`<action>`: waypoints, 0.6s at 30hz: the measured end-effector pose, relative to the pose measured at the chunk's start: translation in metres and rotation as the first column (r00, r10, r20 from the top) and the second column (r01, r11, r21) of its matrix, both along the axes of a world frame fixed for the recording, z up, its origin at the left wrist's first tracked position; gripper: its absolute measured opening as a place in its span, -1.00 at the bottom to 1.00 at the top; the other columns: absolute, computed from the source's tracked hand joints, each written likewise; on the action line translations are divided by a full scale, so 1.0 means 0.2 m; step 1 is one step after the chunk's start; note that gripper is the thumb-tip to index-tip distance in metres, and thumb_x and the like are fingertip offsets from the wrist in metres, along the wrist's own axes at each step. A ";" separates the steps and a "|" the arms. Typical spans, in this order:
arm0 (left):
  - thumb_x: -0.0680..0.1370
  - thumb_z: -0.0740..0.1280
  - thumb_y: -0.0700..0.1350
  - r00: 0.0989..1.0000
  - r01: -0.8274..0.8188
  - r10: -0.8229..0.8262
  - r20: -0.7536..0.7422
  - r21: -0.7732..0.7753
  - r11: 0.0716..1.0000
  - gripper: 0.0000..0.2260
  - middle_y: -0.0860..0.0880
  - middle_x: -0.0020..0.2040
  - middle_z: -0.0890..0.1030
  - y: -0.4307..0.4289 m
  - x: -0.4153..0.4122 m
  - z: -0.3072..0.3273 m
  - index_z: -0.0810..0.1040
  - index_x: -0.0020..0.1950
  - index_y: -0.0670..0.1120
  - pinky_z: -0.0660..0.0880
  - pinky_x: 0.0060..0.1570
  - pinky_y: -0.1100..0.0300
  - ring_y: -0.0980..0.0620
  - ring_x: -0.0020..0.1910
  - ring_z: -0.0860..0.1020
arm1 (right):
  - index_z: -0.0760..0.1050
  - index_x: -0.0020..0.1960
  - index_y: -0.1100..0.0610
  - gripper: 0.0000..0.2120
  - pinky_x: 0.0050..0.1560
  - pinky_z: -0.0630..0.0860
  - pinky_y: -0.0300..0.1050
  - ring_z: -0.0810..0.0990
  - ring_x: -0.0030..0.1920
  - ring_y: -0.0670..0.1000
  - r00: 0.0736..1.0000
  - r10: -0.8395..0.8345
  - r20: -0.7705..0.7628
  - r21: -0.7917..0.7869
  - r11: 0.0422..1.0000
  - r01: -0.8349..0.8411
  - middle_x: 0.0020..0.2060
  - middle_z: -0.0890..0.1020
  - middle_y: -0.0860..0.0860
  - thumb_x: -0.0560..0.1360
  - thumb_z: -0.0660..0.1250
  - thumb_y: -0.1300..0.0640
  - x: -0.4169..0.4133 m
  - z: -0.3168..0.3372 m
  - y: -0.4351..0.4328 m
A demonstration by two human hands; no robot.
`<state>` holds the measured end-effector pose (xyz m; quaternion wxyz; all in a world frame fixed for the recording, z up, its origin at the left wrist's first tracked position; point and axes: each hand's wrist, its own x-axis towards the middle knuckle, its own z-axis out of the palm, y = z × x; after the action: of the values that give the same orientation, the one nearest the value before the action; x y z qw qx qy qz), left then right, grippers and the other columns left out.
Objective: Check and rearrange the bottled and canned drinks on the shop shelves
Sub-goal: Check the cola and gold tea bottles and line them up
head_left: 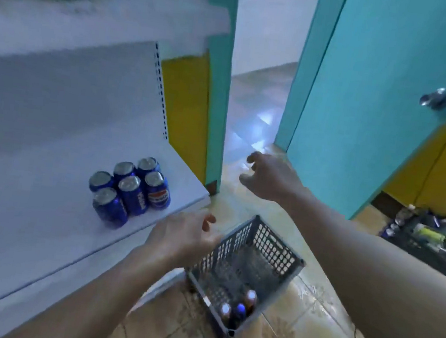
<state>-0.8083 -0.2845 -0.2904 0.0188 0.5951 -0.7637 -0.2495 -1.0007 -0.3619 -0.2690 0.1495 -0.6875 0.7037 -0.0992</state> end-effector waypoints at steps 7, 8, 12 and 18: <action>0.59 0.24 0.21 0.984 -0.178 0.172 -0.050 -0.376 0.909 -0.65 0.22 0.18 0.56 0.21 0.38 0.77 0.42 0.36 0.19 0.43 0.01 0.17 0.12 -0.02 0.53 | 0.45 0.40 -0.03 -0.58 0.21 0.43 -0.04 0.53 0.28 0.12 0.957 0.280 -0.072 -0.356 0.889 -0.287 0.32 0.56 -0.01 0.56 0.29 -0.09 0.56 0.77 0.11; 0.59 0.25 0.21 0.979 -0.202 0.200 -0.048 -0.406 0.891 -0.66 0.22 0.17 0.56 0.24 0.46 0.84 0.43 0.35 0.19 0.42 -0.01 0.19 0.13 -0.05 0.51 | 0.45 0.40 -0.04 -0.58 0.21 0.42 -0.04 0.53 0.28 0.12 0.942 0.324 -0.085 -0.377 0.865 -0.332 0.33 0.55 -0.02 0.56 0.30 -0.09 0.66 0.84 0.13; 0.59 0.25 0.22 0.945 -0.306 0.321 -0.061 -0.510 0.804 -0.66 0.21 0.15 0.56 0.33 0.80 1.06 0.46 0.33 0.17 0.43 -0.01 0.21 0.16 -0.07 0.51 | 0.45 0.38 -0.08 -0.62 0.28 0.42 -0.01 0.52 0.30 0.06 0.875 0.476 -0.087 -0.470 0.755 -0.457 0.32 0.54 -0.08 0.59 0.27 -0.09 1.05 1.08 0.18; 0.58 0.30 0.21 0.886 -0.430 0.441 -0.143 -0.609 0.666 -0.66 0.20 0.11 0.58 0.26 1.39 1.27 0.51 0.31 0.15 0.46 -0.07 0.22 0.13 -0.09 0.56 | 0.56 0.09 -0.05 -0.83 0.04 0.55 0.01 0.61 0.02 0.07 0.785 0.602 -0.144 -0.608 0.572 -0.551 0.05 0.61 -0.06 0.55 0.27 -0.02 1.69 1.35 0.14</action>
<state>-0.5305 -0.2322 -0.0369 0.2677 0.7214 -0.6378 0.0350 -0.6633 -0.3340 0.0019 -0.0337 -0.8832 0.3610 -0.2976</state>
